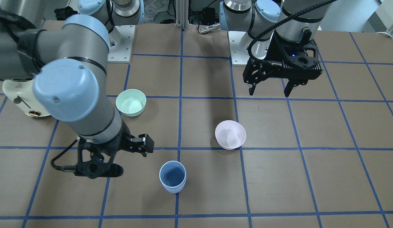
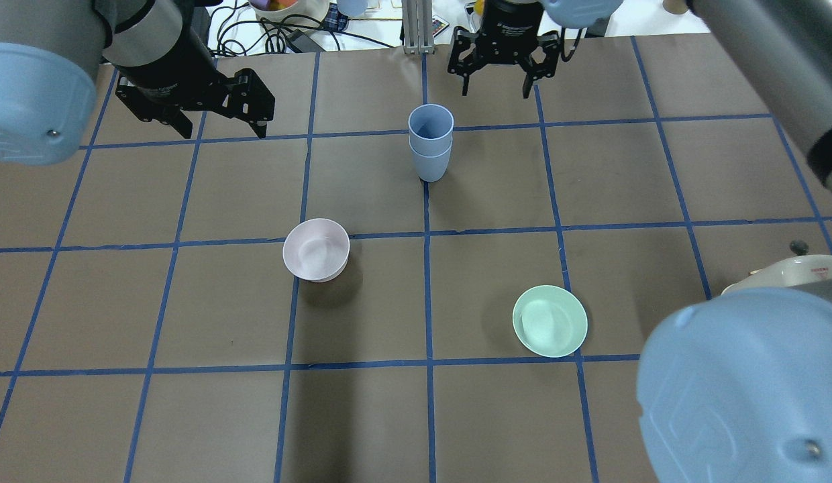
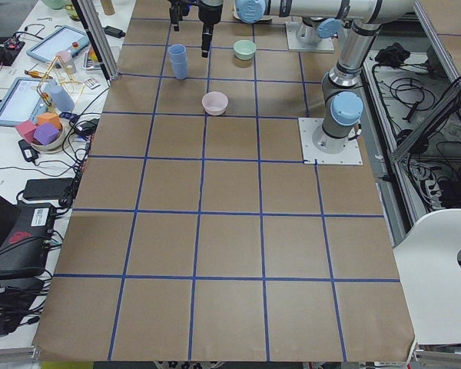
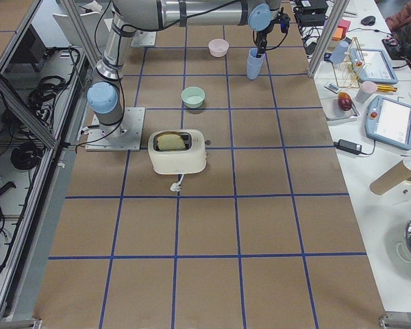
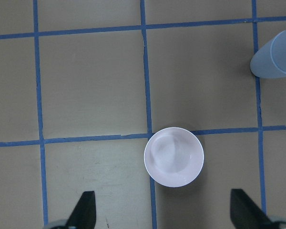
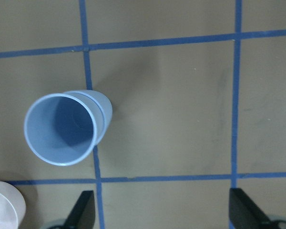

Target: Stack blue cups with both arms

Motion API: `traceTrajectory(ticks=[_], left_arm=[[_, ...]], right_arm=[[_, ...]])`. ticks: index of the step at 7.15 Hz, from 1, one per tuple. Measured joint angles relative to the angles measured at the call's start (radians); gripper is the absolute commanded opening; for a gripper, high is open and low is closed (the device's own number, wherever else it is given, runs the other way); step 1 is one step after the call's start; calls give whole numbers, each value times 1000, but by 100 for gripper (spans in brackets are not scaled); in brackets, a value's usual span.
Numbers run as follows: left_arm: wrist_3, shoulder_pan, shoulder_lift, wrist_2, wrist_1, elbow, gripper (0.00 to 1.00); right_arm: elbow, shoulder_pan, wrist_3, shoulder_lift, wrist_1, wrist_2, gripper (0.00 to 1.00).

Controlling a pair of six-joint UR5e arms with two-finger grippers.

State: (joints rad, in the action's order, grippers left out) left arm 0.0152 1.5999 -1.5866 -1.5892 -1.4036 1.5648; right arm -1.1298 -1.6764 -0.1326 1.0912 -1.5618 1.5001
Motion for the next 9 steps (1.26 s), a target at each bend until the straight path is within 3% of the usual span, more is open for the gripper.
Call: traceTrajectory(ticks=[2, 6, 9], left_arm=[[0, 0, 0, 0, 0, 2, 100], [0, 1, 0, 0, 0, 3, 100], [-1, 1, 0, 0, 0, 4, 100]], right_arm=[[-86, 106, 159, 118, 60, 12, 100], [-372, 133, 187, 373, 53, 11, 100], [-426, 130, 168, 426, 53, 59, 100]])
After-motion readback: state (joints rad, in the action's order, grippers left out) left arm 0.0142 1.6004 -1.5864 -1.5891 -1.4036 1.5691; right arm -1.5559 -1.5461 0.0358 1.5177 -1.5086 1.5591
